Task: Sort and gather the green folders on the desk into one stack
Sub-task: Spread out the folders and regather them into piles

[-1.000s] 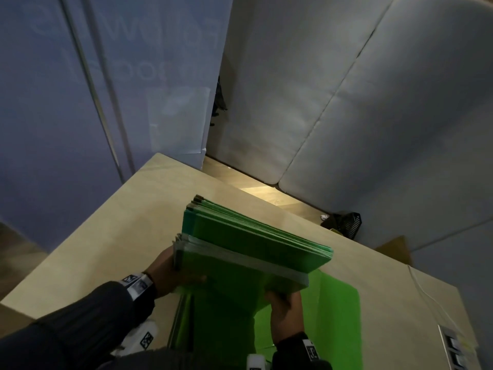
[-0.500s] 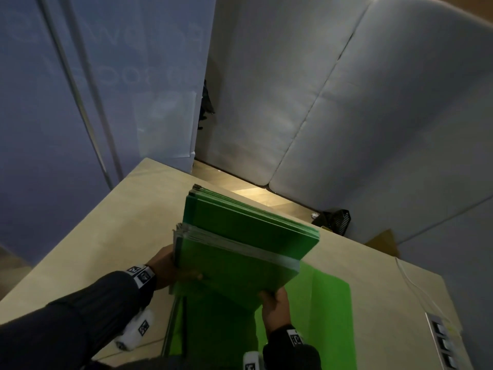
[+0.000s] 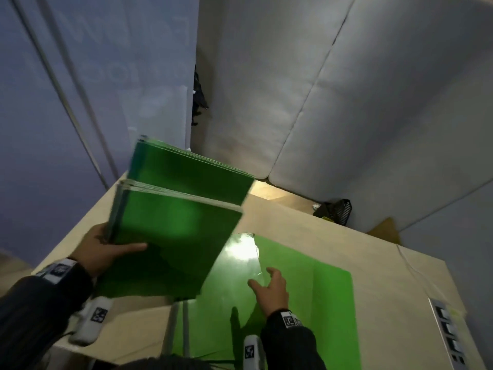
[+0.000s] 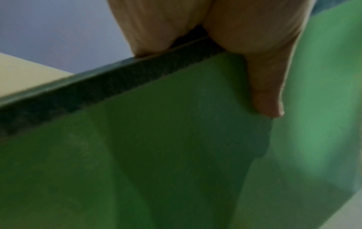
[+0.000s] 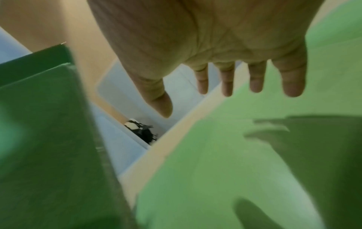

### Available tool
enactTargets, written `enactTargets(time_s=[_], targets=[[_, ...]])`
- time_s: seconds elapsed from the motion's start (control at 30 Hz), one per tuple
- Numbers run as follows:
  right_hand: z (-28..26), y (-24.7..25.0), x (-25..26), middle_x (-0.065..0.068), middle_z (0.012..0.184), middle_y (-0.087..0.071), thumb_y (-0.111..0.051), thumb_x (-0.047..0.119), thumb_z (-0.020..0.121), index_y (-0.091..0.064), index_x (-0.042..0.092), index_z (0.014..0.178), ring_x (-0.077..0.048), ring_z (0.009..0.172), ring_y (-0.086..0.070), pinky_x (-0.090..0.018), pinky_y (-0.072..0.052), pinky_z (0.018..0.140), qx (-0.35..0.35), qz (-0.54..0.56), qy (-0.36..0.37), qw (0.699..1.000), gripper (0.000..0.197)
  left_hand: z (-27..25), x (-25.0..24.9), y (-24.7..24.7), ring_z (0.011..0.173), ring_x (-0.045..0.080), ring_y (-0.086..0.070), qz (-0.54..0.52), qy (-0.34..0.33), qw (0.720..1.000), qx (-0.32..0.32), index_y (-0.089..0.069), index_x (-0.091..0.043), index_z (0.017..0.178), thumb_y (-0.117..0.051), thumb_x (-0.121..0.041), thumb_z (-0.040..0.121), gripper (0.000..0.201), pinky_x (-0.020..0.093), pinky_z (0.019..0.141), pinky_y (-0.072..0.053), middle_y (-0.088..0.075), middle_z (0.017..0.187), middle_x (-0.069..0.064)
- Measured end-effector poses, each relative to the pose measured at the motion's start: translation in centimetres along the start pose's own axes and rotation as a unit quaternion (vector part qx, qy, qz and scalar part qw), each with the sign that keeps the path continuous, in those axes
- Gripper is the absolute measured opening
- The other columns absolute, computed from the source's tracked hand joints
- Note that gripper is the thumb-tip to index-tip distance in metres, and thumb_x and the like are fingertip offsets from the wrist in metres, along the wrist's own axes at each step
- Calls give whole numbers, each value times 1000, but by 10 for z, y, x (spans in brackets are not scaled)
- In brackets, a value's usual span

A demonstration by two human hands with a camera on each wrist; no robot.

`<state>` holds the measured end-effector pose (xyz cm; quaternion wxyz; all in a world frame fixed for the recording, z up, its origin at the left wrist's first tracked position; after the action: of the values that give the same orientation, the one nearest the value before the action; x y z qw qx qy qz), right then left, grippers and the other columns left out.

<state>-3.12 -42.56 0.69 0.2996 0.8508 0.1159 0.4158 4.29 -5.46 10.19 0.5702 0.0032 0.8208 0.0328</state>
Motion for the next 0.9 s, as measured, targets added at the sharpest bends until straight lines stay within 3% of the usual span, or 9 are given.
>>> enactTargets(time_s=[0.13, 0.2, 0.3, 0.37, 0.47, 0.6, 0.7, 0.8, 0.9], targets=[[0, -20, -29, -15, 157, -28, -66, 91, 39, -19, 19, 154, -39, 143, -30, -54, -28, 115, 20, -127, -98, 987, 143, -7, 36, 82, 49, 17, -71, -4, 54, 990, -133, -69, 2, 85, -89, -17, 49, 46, 26, 44, -57, -75, 62, 12], [-1, -29, -30, -16, 159, -22, -65, 93, 35, -10, 21, 155, -41, 144, -25, -58, -30, 112, 19, -177, -114, 977, 151, -11, 64, 114, 53, 23, -73, -19, 107, 976, -189, -69, 2, 94, -92, -25, 57, 51, 42, 52, -61, -76, 67, 12], [-2, -39, -25, -16, 155, -19, -78, 79, 39, -2, 26, 155, -43, 140, -29, -58, -40, 105, 21, -227, -122, 966, 148, -5, 132, 165, 58, 28, -74, -77, 139, 961, -226, -66, 0, 111, -84, -16, 71, 47, 54, 57, -60, -77, 87, 21], [-4, -41, -27, -15, 150, -27, -84, 69, 40, -9, 23, 153, -42, 134, -40, -52, -45, 103, 10, -219, -123, 968, 143, -14, 143, 169, 75, 38, -75, -82, 156, 960, -218, -69, -3, 109, -91, -23, 61, 57, 59, 71, -59, -74, 101, 27], [-4, -29, -29, -18, 139, -52, -90, 49, 50, -36, 12, 145, -41, 123, -56, -48, -50, 103, -5, -106, -143, 984, 115, -45, 109, 147, 75, 42, -73, -45, 163, 952, -256, -69, 2, 90, -91, -20, 56, 46, 65, 75, -56, -73, 79, 26], [1, -9, -49, -22, 147, -49, -94, 36, 56, -47, 2, 143, -41, 132, -49, -49, -36, 115, 20, 30, -188, 981, 105, -52, 103, 140, 71, 38, -73, -75, 173, 949, -251, -68, 8, 89, -87, -21, 48, 54, 62, 79, -57, -74, 67, 22], [-4, 10, -57, -25, 145, -50, -90, 30, 63, -47, -4, 141, -41, 130, -51, -49, -36, 113, 24, 108, -186, 976, 95, -52, 93, 129, 48, 30, -70, -90, 185, 947, -246, -64, 11, 88, -84, -12, 62, 40, 43, 48, -60, -71, 56, 19], [-13, 37, -57, -22, 102, -70, -77, 3, 81, -61, -14, 114, -28, 85, -71, -25, -60, 73, 8, 186, -147, 971, 41, -51, 94, 118, 37, 21, -65, -96, 204, 946, -233, -62, 15, 95, -80, -6, 68, 38, 31, 34, -53, -67, 46, 12], [-28, 55, -51, -30, 103, -71, -89, 13, 63, -66, -7, 105, -31, 82, -71, -37, -59, 71, 33, 280, -124, 951, 52, -43, 111, 119, 59, 35, -74, -104, 221, 949, -199, -66, 9, 108, -87, -18, 52, 65, 57, 64, -60, -75, 71, 23]])
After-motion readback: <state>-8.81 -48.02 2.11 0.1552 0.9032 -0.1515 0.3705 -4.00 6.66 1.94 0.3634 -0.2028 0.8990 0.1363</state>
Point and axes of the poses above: each hand's wrist, its own z-axis towards the middle knuckle, its own y-axis out of the back of the hand, x = y × z, the point moved 3 cm from there along z, towards the middle knuckle
